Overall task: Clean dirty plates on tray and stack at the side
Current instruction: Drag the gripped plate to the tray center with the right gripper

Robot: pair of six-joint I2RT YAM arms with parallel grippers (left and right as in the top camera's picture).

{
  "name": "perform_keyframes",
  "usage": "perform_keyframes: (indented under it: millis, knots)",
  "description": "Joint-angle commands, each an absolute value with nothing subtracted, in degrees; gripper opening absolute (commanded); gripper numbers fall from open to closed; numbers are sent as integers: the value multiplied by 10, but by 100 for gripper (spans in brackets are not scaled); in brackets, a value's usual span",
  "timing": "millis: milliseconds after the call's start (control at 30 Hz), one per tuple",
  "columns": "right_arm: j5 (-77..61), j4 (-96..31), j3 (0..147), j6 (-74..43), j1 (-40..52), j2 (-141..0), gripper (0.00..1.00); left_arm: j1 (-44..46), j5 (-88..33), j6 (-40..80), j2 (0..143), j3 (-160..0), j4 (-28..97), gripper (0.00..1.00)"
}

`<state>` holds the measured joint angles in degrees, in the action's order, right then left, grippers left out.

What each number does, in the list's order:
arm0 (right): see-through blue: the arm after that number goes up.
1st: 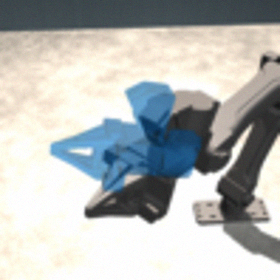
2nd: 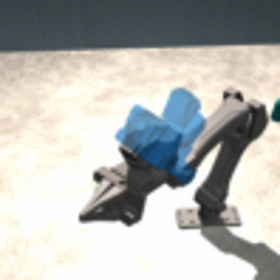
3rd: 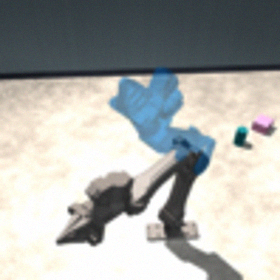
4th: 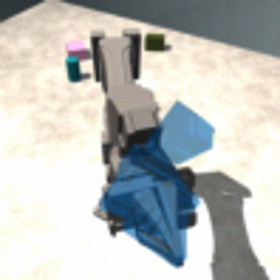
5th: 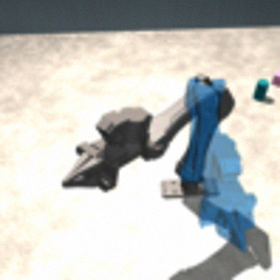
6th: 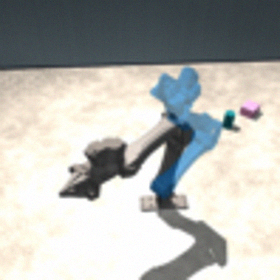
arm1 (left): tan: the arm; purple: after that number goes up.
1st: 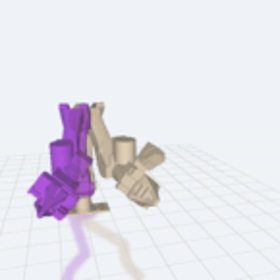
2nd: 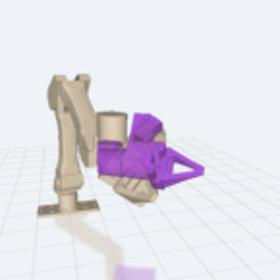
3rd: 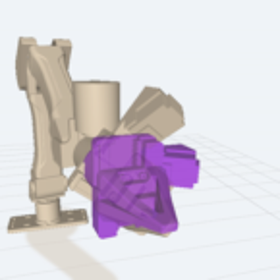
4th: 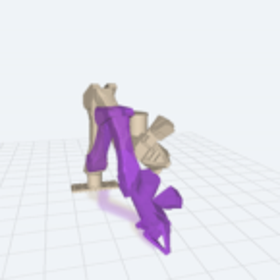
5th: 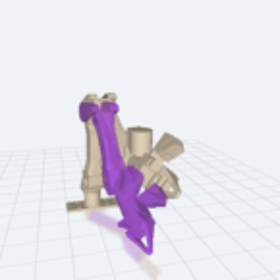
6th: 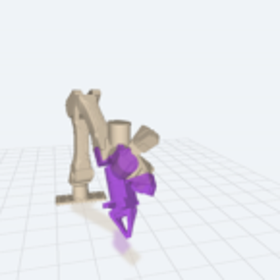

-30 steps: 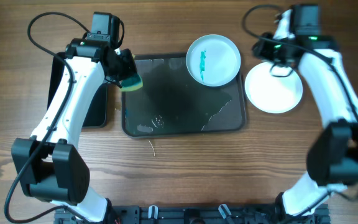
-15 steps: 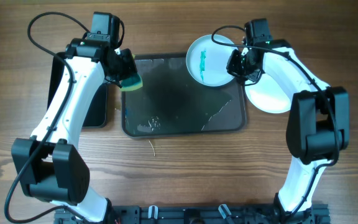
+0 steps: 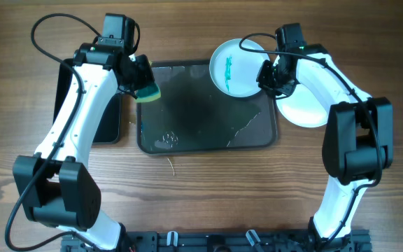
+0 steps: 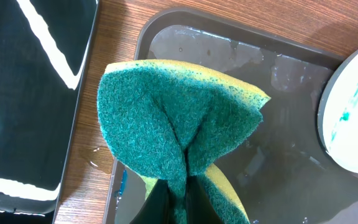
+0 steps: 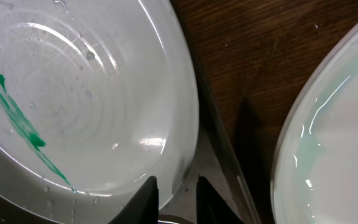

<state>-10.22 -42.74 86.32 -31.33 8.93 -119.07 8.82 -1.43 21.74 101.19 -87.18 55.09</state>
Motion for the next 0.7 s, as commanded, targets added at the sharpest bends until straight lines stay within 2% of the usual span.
perform_keyframes:
  millis: [0, 200, 300, 533, 667]
  knots:
    - [-83, -419, 844, -301, 92, -1206, 21, 88, -19, 210, 1005, -880, 549, 4]
    - [-83, -351, 799, -283, 92, -1206, 15, 88, -19, 210, 1005, -880, 549, 4]
    - [-87, -346, 794, -276, 92, -1206, 5, 88, -19, 210, 1005, -880, 549, 4]
    - [-175, -373, 795, -255, 100, -1188, 4, 89, -19, 210, 1005, -880, 549, 4]
    - [-181, -406, 795, -262, 128, -1153, 4, 89, -19, 211, 1005, -880, 549, 4]
